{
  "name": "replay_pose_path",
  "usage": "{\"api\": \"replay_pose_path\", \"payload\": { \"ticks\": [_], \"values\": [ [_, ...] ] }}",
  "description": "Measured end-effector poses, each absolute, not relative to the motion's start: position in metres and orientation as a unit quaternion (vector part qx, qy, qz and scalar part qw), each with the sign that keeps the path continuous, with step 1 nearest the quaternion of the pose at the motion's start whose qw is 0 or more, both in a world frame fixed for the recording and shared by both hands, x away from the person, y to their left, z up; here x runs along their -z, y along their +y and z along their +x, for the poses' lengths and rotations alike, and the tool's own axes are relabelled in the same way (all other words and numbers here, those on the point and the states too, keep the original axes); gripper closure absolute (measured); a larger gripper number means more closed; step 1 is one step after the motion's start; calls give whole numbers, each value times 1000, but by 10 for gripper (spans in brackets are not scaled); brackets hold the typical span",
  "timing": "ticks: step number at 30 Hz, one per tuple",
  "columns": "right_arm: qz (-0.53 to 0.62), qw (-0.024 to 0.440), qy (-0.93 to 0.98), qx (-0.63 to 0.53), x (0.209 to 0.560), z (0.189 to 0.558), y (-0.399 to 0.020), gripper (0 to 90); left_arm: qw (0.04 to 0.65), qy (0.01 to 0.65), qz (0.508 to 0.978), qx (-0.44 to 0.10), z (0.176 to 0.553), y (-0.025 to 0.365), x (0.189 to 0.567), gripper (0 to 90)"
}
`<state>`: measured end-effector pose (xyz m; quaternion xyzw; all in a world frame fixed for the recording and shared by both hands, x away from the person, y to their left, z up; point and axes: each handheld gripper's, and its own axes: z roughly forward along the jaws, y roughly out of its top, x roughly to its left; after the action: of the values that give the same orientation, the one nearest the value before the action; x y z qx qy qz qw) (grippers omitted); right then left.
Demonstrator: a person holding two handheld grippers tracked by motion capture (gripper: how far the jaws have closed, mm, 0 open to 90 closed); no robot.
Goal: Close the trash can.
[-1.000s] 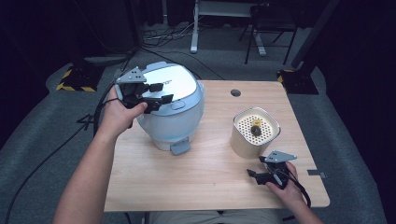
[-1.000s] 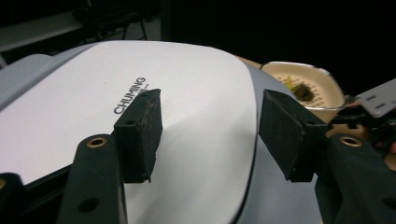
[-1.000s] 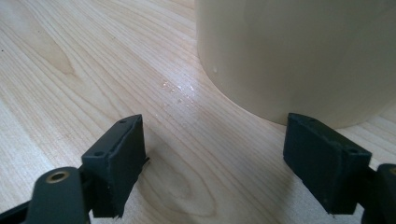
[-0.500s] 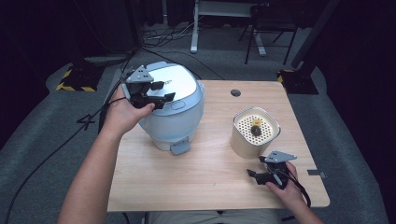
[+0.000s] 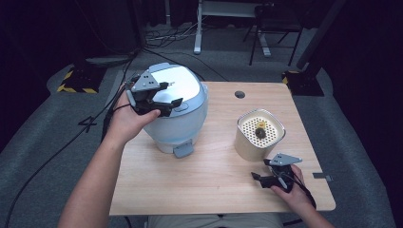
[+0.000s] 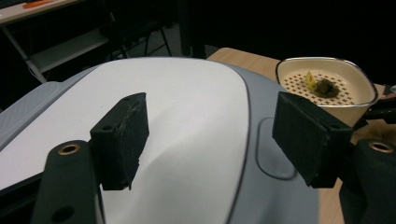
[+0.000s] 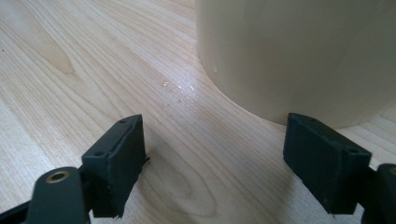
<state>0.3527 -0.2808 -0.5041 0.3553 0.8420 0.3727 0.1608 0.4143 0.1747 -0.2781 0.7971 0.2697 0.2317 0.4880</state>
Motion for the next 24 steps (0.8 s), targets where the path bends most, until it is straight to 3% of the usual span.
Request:
{"api": "replay_pose_path", "payload": {
  "ticks": [11, 24],
  "values": [
    [356, 160, 842, -372, 504, 353, -281, 212, 527, 245, 786, -212, 364, 192, 274, 280],
    [366, 164, 838, -369, 504, 356, -274, 185, 509, 233, 803, -203, 315, 202, 312, 268]
  ]
}}
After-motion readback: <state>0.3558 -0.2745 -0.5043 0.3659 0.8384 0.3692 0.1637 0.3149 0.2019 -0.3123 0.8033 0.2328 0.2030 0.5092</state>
